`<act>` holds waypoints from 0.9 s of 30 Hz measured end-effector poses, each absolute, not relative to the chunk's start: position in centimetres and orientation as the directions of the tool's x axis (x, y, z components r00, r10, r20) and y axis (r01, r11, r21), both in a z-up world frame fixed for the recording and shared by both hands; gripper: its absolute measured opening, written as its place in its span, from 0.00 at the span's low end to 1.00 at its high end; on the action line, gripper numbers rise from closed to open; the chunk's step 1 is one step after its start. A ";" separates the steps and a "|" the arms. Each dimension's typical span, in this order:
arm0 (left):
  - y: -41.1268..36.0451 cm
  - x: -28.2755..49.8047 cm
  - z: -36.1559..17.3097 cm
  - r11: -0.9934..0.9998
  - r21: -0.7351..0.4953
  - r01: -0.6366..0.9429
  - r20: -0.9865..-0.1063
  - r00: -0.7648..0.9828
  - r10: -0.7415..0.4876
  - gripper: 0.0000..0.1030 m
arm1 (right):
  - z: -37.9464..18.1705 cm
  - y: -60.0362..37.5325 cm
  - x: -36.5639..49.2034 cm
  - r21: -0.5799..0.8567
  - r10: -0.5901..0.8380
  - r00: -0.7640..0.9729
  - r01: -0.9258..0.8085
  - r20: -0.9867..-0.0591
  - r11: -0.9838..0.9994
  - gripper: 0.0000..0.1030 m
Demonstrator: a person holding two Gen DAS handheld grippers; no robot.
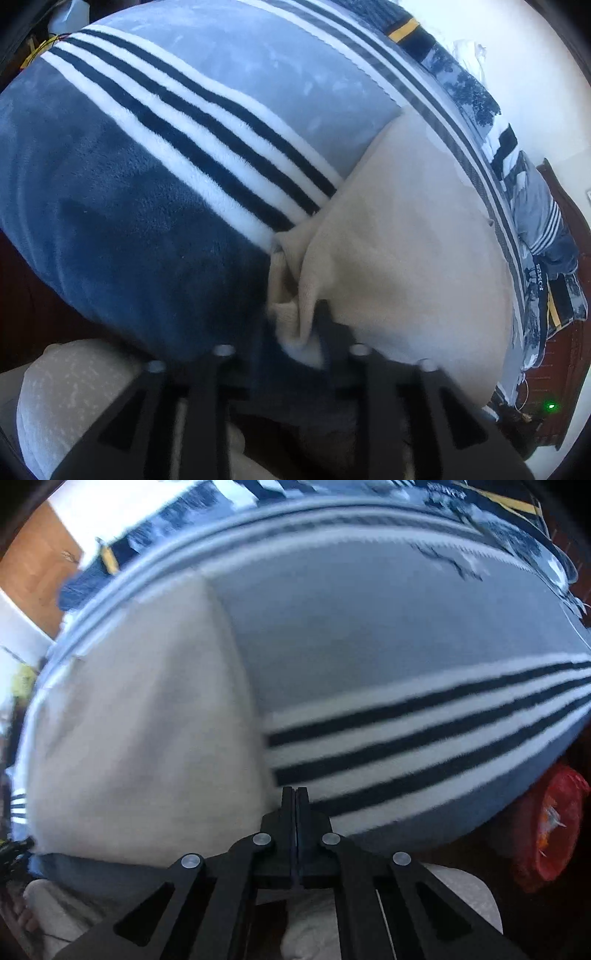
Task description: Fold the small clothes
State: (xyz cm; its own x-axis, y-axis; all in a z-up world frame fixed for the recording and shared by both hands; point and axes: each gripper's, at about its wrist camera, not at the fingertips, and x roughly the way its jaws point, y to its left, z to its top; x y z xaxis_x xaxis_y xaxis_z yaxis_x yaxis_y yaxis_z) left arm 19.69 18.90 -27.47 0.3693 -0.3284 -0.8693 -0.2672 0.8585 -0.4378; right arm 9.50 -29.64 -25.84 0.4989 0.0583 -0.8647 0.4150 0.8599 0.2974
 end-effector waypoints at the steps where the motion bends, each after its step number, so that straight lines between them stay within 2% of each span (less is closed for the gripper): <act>1: 18.9 19.4 -27.2 0.861 -0.434 -0.266 -0.867 0.381 -0.320 0.42 | -25.0 -29.5 9.0 0.309 0.056 0.523 0.410 -0.851 0.858 0.03; 3: 18.9 18.9 -27.0 0.861 -0.432 -0.270 -0.868 0.384 -0.315 0.46 | -23.5 -28.9 8.2 0.356 0.092 0.550 0.395 -0.830 0.847 0.21; 4: 18.8 18.7 -27.0 0.859 -0.437 -0.265 -0.866 0.383 -0.322 0.46 | -22.6 -28.1 8.0 0.388 0.127 0.562 0.374 -0.817 0.842 0.43; 5: 18.5 18.6 -27.0 0.859 -0.441 -0.260 -0.864 0.380 -0.329 0.48 | -21.9 -27.3 8.0 0.404 0.147 0.575 0.349 -0.805 0.846 0.59; 6: 18.5 18.6 -27.1 0.859 -0.441 -0.259 -0.865 0.379 -0.329 0.48 | -21.0 -26.0 8.0 0.406 0.159 0.587 0.318 -0.794 0.857 0.63; 13: 18.3 18.8 -27.5 0.851 -0.447 -0.275 -0.859 0.397 -0.324 0.48 | -15.2 -15.3 11.9 0.376 0.266 0.570 0.083 -0.777 0.923 0.65; 19: 19.3 19.4 -28.7 0.804 -0.503 -0.316 -0.841 0.394 -0.372 0.48 | -12.9 -9.2 15.5 0.477 0.396 0.562 -0.003 -0.726 0.879 0.65; 22: 19.3 19.7 -28.6 0.799 -0.530 -0.284 -0.822 0.403 -0.403 0.47 | -12.8 -6.1 18.1 0.514 0.462 0.511 -0.044 -0.725 0.856 0.65; 24: 19.5 19.7 -28.5 0.800 -0.533 -0.276 -0.819 0.406 -0.406 0.33 | -12.8 -3.9 20.1 0.485 0.453 0.482 -0.065 -0.750 0.872 0.65; 27: 20.3 19.8 -28.9 0.767 -0.575 -0.286 -0.797 0.407 -0.446 0.28 | -13.4 -1.0 21.9 0.428 0.427 0.434 -0.102 -0.793 0.898 0.65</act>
